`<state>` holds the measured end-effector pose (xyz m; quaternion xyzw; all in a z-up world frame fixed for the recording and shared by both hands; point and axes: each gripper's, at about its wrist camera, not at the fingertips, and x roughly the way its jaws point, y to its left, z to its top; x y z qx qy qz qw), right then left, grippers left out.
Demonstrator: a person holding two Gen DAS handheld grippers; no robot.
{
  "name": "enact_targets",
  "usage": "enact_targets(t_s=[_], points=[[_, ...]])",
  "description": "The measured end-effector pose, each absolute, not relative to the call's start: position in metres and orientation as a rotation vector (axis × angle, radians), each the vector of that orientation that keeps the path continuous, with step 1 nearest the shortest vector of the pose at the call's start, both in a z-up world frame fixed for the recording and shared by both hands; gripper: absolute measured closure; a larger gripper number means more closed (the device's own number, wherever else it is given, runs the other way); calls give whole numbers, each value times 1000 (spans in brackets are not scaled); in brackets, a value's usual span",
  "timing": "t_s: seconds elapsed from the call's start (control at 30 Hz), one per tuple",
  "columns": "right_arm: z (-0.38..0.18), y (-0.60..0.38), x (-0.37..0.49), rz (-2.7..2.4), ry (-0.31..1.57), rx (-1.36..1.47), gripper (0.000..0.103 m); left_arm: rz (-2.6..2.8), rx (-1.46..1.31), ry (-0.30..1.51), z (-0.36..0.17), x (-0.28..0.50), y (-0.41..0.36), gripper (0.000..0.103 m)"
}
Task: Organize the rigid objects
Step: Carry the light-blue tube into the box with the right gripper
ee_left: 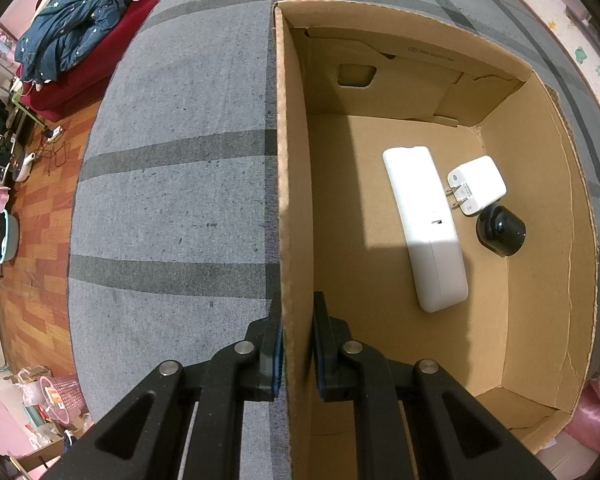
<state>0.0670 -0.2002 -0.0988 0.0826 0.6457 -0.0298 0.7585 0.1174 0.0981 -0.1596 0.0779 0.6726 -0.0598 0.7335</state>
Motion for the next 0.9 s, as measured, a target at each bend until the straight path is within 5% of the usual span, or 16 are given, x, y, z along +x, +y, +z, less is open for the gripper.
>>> enact_targets(t_s=[0.9], points=[[-76, -97, 117, 152, 1348, 88, 76, -147, 159, 1485, -161, 119, 102, 91]])
